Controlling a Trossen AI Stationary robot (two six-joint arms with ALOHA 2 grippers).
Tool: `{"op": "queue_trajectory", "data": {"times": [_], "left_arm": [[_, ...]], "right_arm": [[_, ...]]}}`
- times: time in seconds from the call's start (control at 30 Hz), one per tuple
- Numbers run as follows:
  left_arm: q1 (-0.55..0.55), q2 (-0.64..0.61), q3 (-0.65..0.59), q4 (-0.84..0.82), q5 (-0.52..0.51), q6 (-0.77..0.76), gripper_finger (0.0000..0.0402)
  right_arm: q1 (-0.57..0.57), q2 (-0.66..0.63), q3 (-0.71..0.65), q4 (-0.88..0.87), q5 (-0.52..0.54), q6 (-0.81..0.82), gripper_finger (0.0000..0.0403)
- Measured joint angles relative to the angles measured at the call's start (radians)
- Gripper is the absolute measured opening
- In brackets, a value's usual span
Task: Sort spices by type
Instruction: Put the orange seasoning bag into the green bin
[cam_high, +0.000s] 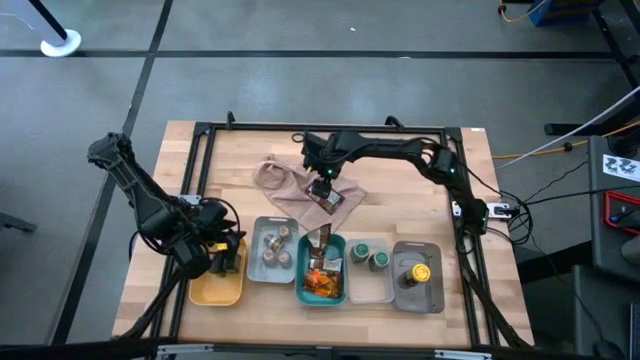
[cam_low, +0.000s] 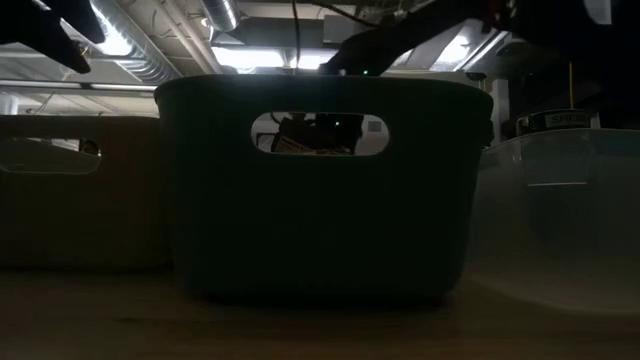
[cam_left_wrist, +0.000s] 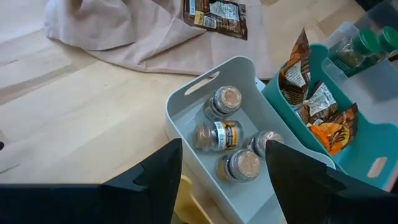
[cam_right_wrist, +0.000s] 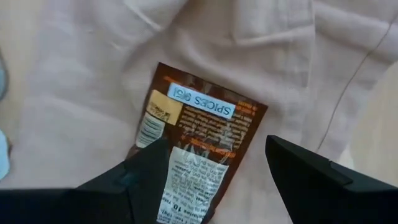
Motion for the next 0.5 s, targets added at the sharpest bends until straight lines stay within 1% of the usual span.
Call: {"op": "queue_trajectory", "data": {"times": [0.17, 0.5], "left_arm": [[0.000, 0.000, 0.000, 0.001, 0.000, 0.000, 0.0214], [0.000, 0.000, 0.000, 0.003, 0.000, -0.003, 0.0214]], "right_arm": [[0.000, 0.026, 0.000, 0.000, 0.037, 0.015, 0.0264], [0.020, 0.050, 0.002, 0.028, 0.042, 0.011, 0.0264]]}}
